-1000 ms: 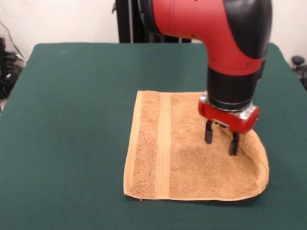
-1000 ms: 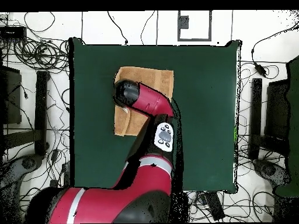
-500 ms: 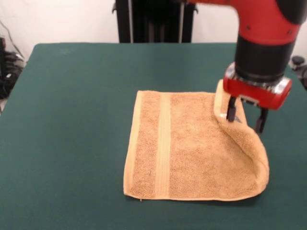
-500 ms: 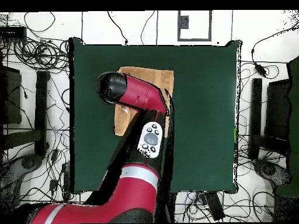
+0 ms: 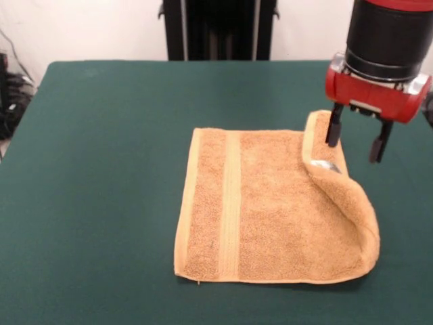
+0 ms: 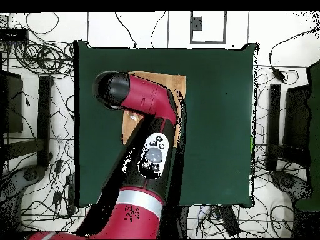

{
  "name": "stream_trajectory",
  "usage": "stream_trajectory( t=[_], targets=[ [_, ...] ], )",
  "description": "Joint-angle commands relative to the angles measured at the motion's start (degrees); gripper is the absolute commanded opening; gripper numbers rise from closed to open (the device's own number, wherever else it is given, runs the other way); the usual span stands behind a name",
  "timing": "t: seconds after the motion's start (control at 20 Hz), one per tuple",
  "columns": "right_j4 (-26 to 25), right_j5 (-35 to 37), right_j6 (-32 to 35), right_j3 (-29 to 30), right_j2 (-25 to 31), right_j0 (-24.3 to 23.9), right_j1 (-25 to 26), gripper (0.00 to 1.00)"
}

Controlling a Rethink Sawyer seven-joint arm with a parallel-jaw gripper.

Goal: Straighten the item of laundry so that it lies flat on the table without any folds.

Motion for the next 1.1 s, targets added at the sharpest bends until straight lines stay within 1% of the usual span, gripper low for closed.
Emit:
stream_trajectory(
  t=[0.05,0.2,0.35,0.45,0.5,0.65,0.7,0.9,1.1],
  targets=[
    [1.3,-0.6,18.2,0.4,2.0,0.7,5.6,1.0],
    [1.2,-1.2,16.9,0.5,2.5,0.2,5.7,1.0],
    [1.0,-4.2,14.4,0.9,3.9,-0.9,6.5,1.0],
    [0.5,-6.7,11.5,1.3,5.3,-1.8,6.9,1.0],
    [0.0,-8.9,9.0,1.7,6.6,-2.6,6.9,1.0],
    [-2.7,-17.4,-1.6,3.4,13.6,-6.9,6.4,1.0],
    [-4.1,-19.2,-4.0,3.7,15.2,-7.9,6.1,1.0],
    [-8.5,-20.0,-8.6,3.5,18.5,-10.5,5.2,1.0],
    [-12.6,-21.0,-9.5,3.1,22.1,-13.1,4.9,1.0]
  ],
)
